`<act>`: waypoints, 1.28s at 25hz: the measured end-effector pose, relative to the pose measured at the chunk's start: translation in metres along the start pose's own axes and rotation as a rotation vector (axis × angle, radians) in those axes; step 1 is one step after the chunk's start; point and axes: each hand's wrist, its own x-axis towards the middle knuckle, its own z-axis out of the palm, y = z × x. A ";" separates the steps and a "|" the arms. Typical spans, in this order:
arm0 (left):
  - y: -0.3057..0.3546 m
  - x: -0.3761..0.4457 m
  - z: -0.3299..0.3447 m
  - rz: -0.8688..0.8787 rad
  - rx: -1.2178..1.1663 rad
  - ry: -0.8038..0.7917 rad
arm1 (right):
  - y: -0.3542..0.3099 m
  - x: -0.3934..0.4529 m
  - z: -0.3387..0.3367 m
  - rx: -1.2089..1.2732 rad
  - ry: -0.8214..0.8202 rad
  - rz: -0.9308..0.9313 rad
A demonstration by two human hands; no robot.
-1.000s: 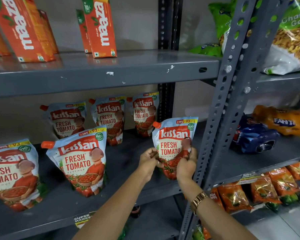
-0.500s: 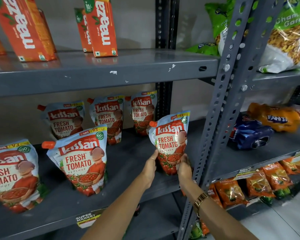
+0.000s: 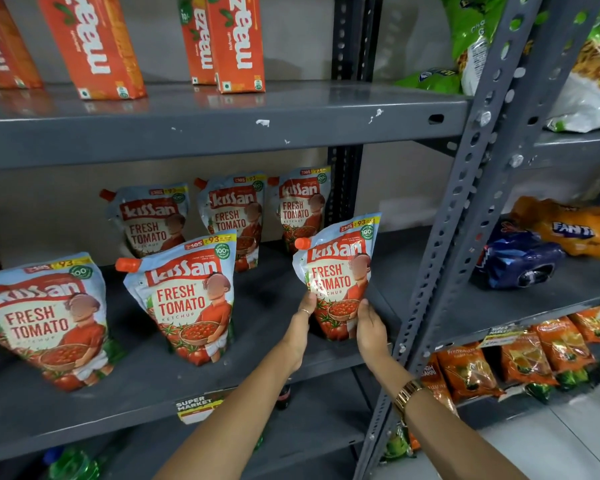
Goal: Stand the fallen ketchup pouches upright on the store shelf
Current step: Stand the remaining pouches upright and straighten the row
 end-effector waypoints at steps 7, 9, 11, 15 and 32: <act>0.001 -0.022 -0.021 -0.019 -0.056 0.391 | 0.006 -0.034 0.017 -0.116 0.394 -0.408; 0.003 -0.036 -0.041 0.068 -0.115 0.657 | 0.007 -0.051 0.033 -0.154 0.281 -0.531; 0.001 -0.050 -0.064 0.129 -0.124 0.800 | 0.008 -0.060 0.053 -0.177 0.152 -0.566; -0.003 -0.080 -0.101 0.178 -0.098 0.953 | 0.006 -0.072 0.098 -0.148 -0.036 -0.495; 0.014 -0.099 -0.191 0.033 0.111 0.521 | 0.001 -0.088 0.167 -0.134 -0.269 -0.305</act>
